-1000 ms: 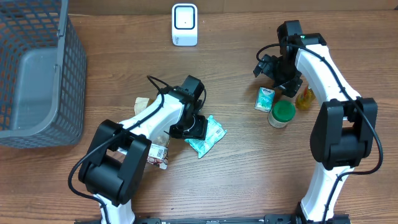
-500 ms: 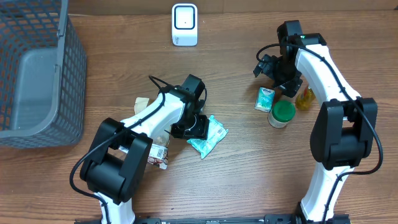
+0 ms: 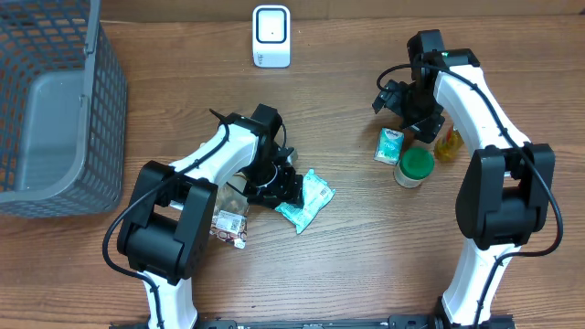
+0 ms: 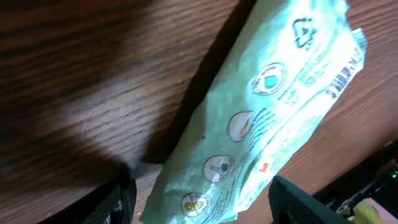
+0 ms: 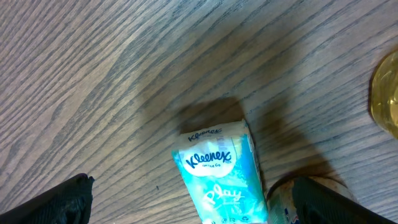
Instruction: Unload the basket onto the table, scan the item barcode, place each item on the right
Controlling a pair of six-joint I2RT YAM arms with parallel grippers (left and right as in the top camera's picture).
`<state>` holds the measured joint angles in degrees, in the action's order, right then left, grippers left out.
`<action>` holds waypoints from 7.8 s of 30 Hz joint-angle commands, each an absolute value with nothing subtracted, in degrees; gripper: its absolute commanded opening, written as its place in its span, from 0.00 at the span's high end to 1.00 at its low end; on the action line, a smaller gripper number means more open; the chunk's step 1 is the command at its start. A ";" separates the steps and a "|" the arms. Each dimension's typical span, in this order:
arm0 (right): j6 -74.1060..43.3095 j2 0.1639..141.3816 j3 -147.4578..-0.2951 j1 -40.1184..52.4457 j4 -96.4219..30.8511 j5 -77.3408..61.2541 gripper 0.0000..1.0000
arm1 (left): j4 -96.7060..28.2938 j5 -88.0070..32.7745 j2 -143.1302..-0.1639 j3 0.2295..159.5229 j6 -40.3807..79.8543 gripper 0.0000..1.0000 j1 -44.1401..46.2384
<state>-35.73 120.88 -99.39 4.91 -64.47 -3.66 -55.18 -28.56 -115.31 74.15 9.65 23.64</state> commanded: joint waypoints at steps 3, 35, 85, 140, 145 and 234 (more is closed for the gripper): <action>-35.51 119.63 -100.95 4.69 -64.29 -3.73 0.00 | -53.47 -29.63 -116.90 73.58 7.94 0.28 24.60; -35.51 119.63 -100.95 4.69 -64.29 -3.73 0.00 | -53.54 -29.91 -116.84 71.44 7.42 0.96 22.74; -35.51 119.63 -100.95 4.69 -64.29 -3.73 0.00 | -61.04 -7.09 -111.33 78.46 18.24 0.60 21.93; -35.51 119.63 -100.95 4.69 -64.29 -3.73 0.00 | -55.29 -19.55 -111.37 71.46 -2.61 0.34 24.60; -35.51 119.63 -100.95 4.69 -64.29 -3.73 0.00 | -54.24 -21.74 -111.37 69.82 -2.57 0.35 24.16; -35.51 119.63 -100.95 4.69 -64.29 -3.73 0.00 | -47.64 -20.16 -95.46 73.78 24.47 0.96 16.84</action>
